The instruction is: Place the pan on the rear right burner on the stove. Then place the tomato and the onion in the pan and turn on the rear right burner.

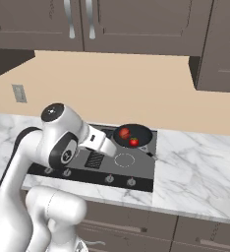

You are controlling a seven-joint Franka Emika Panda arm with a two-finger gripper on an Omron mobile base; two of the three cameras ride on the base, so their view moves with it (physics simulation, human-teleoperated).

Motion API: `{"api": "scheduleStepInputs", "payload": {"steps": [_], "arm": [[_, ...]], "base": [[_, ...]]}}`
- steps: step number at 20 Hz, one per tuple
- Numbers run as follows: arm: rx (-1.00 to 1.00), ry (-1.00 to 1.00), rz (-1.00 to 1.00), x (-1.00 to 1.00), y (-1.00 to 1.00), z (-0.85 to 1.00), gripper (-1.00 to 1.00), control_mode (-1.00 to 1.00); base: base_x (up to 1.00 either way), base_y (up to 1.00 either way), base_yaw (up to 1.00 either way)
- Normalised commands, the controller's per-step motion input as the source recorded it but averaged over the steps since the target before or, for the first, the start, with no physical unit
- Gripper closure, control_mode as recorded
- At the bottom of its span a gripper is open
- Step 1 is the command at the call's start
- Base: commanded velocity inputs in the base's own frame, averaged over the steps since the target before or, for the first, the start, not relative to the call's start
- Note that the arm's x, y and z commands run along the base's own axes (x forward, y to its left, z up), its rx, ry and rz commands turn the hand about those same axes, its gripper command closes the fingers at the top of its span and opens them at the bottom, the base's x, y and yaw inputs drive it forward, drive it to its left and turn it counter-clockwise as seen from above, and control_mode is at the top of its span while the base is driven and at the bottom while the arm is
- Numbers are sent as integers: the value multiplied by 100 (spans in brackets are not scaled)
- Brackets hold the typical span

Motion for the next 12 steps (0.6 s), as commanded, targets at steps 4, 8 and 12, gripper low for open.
{"api": "scheduleStepInputs", "payload": {"steps": [4, 8, 12], "arm": [[1, 3, 10, 0, 8, -20, -100, -100], [0, 1, 6, 0, 16, -18, -100, -100], [0, 0, 4, 0, 14, -23, -100, -100]], "base": [[0, 0, 0], [0, 0, 0], [0, 0, 0]]}}
